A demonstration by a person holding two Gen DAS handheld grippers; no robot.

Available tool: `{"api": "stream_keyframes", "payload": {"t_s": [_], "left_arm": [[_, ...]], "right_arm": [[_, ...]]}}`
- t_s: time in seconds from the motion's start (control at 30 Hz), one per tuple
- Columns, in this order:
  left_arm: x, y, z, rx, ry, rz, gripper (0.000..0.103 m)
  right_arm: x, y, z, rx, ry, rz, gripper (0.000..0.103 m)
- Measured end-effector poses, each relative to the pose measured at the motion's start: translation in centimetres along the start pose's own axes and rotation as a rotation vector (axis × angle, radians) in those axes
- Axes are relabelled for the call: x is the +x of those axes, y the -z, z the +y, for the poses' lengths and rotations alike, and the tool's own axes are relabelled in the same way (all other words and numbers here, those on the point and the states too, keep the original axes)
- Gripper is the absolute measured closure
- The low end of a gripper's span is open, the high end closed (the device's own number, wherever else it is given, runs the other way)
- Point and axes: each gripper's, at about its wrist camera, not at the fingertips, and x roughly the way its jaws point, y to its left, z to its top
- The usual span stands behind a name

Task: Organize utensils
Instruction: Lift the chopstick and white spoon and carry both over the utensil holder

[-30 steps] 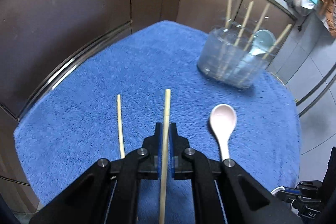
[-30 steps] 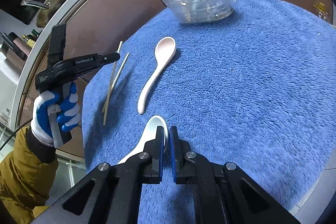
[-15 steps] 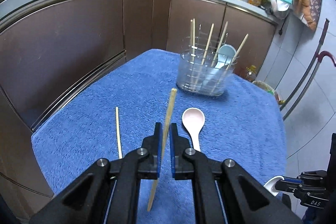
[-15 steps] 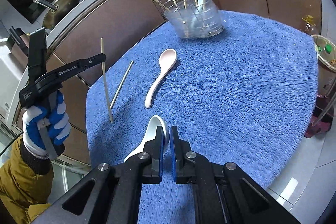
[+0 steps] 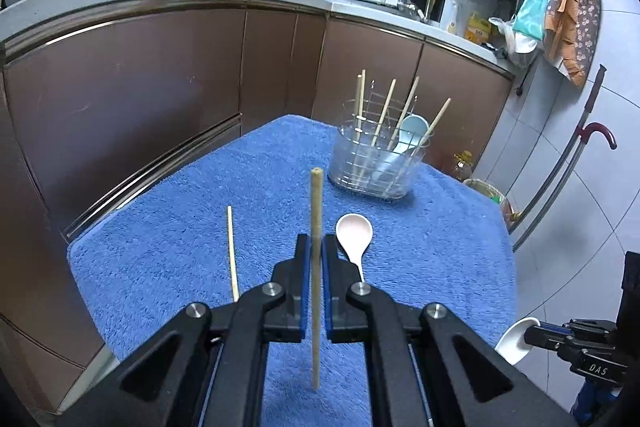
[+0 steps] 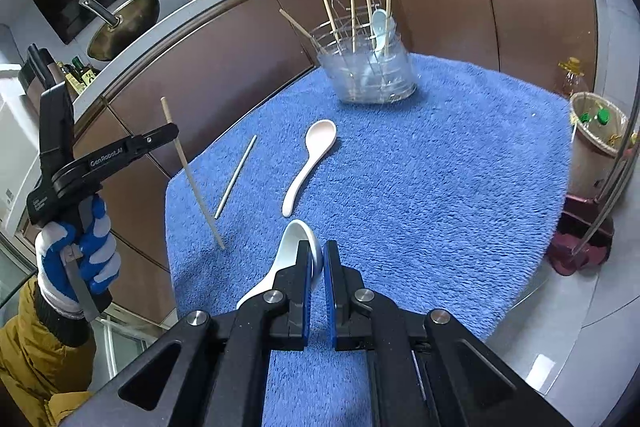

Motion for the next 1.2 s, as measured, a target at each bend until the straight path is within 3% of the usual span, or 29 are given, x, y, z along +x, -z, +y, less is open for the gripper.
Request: {"api": "stream_keyframes", "payload": {"t_s": [0.73,1.2], "left_arm": [[-7.6,2.6,-3.3,0.109,-0.057,-0.157,0.098],[-6.6,0.9,-5.4,0.179,-0.095,-0.198,0.098]], "right_arm": [[-4.0,0.4,3.9,-0.062,0.107,-0.085,0.097],[-4.1,-1.0,2.5,-0.079,0.141,-0.128,0.097]]}}
